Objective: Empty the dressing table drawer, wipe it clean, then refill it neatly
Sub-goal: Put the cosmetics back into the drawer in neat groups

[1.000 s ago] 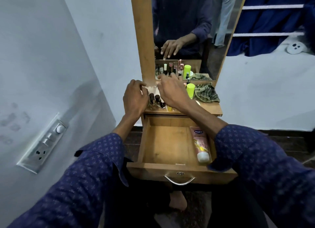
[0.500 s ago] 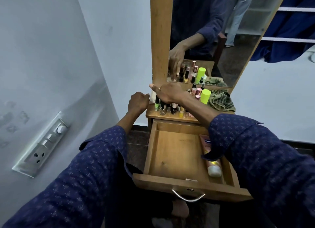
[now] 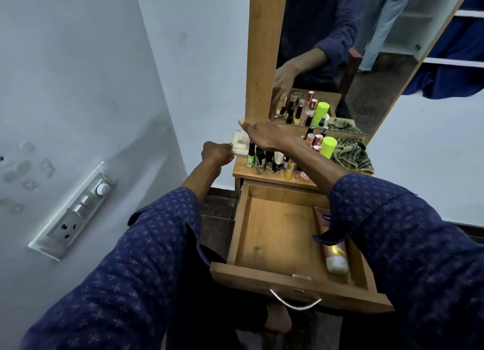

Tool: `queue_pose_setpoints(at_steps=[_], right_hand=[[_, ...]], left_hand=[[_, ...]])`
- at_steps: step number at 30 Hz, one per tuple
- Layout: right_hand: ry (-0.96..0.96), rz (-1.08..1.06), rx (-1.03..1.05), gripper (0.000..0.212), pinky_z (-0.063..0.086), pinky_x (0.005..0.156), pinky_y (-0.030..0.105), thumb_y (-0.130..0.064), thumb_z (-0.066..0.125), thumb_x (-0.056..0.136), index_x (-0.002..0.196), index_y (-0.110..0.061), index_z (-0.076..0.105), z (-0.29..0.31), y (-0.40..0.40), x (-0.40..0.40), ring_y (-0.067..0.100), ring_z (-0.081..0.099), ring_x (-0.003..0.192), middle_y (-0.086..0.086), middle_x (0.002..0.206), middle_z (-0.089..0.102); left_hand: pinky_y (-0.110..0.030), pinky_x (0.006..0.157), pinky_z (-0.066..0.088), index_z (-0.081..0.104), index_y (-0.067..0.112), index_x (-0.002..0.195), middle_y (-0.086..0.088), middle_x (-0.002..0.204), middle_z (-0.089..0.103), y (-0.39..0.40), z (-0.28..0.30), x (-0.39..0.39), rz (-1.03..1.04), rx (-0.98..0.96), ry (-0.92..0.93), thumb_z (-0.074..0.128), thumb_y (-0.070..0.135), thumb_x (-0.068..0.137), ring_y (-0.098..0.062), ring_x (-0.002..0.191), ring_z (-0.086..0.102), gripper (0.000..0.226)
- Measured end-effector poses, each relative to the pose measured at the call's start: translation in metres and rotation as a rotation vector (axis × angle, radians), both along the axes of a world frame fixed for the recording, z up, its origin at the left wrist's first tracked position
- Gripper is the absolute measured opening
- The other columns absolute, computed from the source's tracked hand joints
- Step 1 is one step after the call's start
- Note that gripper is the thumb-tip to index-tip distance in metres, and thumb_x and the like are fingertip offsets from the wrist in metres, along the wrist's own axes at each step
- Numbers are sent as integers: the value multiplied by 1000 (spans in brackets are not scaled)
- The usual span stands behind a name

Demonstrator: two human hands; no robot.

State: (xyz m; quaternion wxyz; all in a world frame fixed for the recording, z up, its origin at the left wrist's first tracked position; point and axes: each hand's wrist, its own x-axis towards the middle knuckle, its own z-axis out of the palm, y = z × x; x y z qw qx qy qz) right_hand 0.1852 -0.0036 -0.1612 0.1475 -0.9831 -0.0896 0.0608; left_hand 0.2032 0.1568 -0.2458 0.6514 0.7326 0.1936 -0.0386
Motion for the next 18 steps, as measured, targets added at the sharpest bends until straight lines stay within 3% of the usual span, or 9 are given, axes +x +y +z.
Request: queue_pose_setpoints(at_steps=[2, 4, 7, 9, 12, 16, 18], right_hand=[[-56, 27, -21, 77, 44, 106, 53, -65, 9, 107, 63, -15, 48, -2, 2, -5, 22, 58, 69, 4, 65, 54], [-245, 69, -20, 71, 38, 110, 54, -55, 15, 111, 66, -13, 51, -3, 7, -16, 23, 57, 69, 3, 65, 55], [-585, 105, 95, 52, 47, 94, 47, -40, 31, 113, 74, -14, 53, 2, 15, -36, 26, 54, 66, 2, 67, 56], [-684, 131, 162, 40, 44, 87, 41, -33, 37, 112, 90, -13, 65, 7, 23, -49, 26, 59, 84, 2, 88, 69], [-703, 179, 257, 27, 46, 82, 37, -25, 44, 108, 110, -17, 70, 9, 34, -69, 21, 58, 101, -4, 108, 72], [-632, 198, 358, 23, 50, 73, 35, -23, 49, 105, 108, -21, 72, -8, 37, -99, 9, 61, 87, -8, 105, 72], [-579, 170, 395, 22, 53, 70, 33, -25, 51, 105, 106, -22, 73, -22, 36, -114, 7, 64, 82, -10, 105, 74]], left_hand=[[-45, 89, 65, 67, 1, 89, -21, 101, 74, 4, 0, -3, 63, -18, 9, 77, 11, 92, -28, 79, 73, 15], [-46, 88, 65, 69, -1, 96, -20, 102, 75, 10, 2, -10, 113, -34, 14, 78, 13, 92, -30, 84, 75, 18], [-46, 87, 65, 69, -3, 103, -19, 106, 75, 23, 0, -16, 198, -54, 16, 80, 15, 90, -33, 91, 77, 25], [-42, 86, 65, 64, 2, 99, -14, 100, 73, 31, 1, -27, 254, -66, 3, 78, 15, 93, -30, 90, 76, 20], [-43, 86, 65, 64, 3, 94, -11, 89, 69, 46, -2, -41, 320, -95, -34, 73, 9, 93, -32, 87, 74, 11], [-36, 71, 54, 65, -1, 79, -10, 74, 66, 65, -12, -66, 351, -104, -35, 63, -1, 94, -21, 65, 64, 15], [-34, 68, 48, 66, -3, 74, -10, 69, 63, 70, -21, -79, 353, -100, -46, 62, 0, 94, -23, 64, 61, 20]])
